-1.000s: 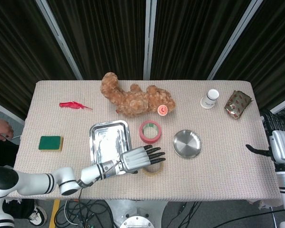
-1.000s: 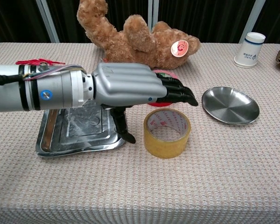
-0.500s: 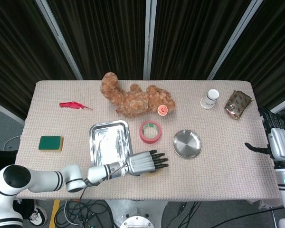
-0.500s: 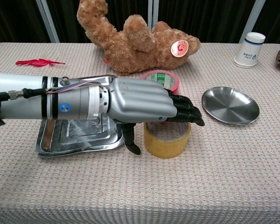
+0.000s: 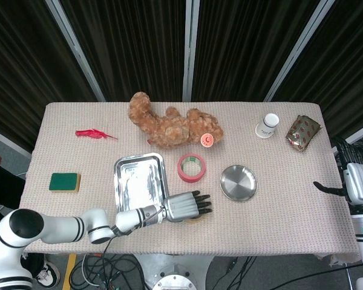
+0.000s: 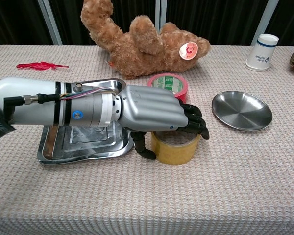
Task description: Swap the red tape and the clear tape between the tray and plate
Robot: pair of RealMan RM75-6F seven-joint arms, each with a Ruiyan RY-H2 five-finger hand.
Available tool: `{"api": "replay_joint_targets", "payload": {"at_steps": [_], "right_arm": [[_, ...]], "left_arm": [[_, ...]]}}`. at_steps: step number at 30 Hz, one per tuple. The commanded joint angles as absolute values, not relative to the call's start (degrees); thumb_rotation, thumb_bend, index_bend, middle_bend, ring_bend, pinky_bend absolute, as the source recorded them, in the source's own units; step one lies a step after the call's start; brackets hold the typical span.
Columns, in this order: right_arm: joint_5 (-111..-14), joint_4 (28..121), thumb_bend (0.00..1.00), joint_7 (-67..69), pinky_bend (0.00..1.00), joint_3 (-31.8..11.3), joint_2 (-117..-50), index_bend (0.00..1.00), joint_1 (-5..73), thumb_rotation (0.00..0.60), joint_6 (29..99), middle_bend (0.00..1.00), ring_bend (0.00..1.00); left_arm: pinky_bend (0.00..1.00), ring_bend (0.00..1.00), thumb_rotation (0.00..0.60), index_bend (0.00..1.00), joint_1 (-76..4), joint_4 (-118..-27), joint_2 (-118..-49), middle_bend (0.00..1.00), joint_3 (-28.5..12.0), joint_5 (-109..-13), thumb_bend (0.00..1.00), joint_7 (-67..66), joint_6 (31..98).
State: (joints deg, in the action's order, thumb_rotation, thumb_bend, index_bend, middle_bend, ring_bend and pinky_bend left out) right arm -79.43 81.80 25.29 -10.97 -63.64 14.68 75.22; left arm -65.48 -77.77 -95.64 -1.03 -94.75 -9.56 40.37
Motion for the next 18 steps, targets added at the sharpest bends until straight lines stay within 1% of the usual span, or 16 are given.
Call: {"api": "replay_joint_targets", "payload": {"at_steps": [1,6,9,14,18], "right_arm": [[-79.50,81.80,0.00,25.29,0.00,-10.93,-63.66,0.00,14.67,0.600,75.25,0.00,0.00],[-79.57,82.08,0.00,25.01,0.00,-10.91,-63.60,0.00,14.63,0.600,75.36,0.00,0.00],[-79.50,82.35,0.00,24.77,0.00,-11.02,-63.49,0.00,14.65,0.600,75.44,0.00,0.00],[-79.49,83.10,0.00,24.16,0.00,-11.21,-63.08,0.00,14.84,0.600,75.36,0.00,0.00],[-79.57,83.96,0.00,23.64,0.00,-11.34,-62.72,0.00,14.91,0.600,75.49,0.00,0.00]], "left_arm": [[0.27,0.09,0.600,0.14,-65.42,-78.37,-95.19,0.13,-1.21,-94.09,0.29,-9.70,40.22],[0.33,0.15,0.600,0.18,-65.33,-79.47,-94.38,0.18,-1.17,-93.78,0.31,-10.60,40.45],[0.34,0.16,0.600,0.19,-64.84,-80.69,-93.24,0.20,-1.39,-93.56,0.31,-11.82,41.47],[0.35,0.16,0.600,0.19,-62.69,-85.13,-88.43,0.21,-1.69,-91.99,0.31,-14.35,43.91],[0.35,0.16,0.600,0.19,-58.91,-88.52,-83.92,0.21,-0.24,-89.06,0.31,-16.04,46.04]]}}
